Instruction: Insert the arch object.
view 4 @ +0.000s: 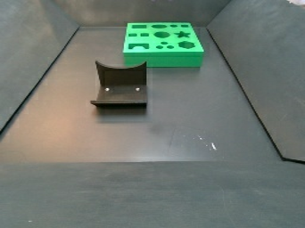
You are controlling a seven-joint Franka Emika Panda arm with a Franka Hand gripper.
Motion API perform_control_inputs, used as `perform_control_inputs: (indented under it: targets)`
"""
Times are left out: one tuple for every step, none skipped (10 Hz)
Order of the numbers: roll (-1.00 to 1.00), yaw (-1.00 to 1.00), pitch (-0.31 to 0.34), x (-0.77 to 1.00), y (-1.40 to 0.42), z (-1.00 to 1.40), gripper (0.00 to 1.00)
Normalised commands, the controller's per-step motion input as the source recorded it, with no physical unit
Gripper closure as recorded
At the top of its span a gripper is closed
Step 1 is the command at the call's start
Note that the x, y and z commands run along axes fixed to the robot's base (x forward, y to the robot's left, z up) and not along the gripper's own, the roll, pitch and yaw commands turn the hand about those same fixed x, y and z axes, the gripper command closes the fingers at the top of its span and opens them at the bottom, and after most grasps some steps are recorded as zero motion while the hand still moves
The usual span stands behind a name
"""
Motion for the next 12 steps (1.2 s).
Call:
perform_control_inputs:
  targets:
    - [0.00,0.00,0.000,0.02,0.00,0.00,1.00]
    - [0.11,0.00,0.000,0.09,0.07,-0.36,1.00]
    - [0.09,0.06,0.010,0.44,0.23,-0.52,1.00]
    - [0.04,0.08,0.044,0.66,0.34,-0.58,1.00]
    - [0.04,0.06,0.011,0.59,0.36,-0.59,1.00]
    - [0.06,0.02,0.000,0.42,0.38,-0.60,1.00]
    - [0.06,0.01,0.000,0.47,0.44,-0.60,1.00]
    - [0.09,0.03,0.000,0.45,0.39,-0.52,1.00]
    - [0.11,0.00,0.034,0.47,0.35,-0.40,1.00]
    - [0.10,0.00,0.056,0.42,0.35,-0.34,1.00]
    - [0.06,-0.01,0.047,0.31,0.33,-0.33,1.00]
    - [0.02,-0.10,0.030,0.22,0.31,-0.34,1.00]
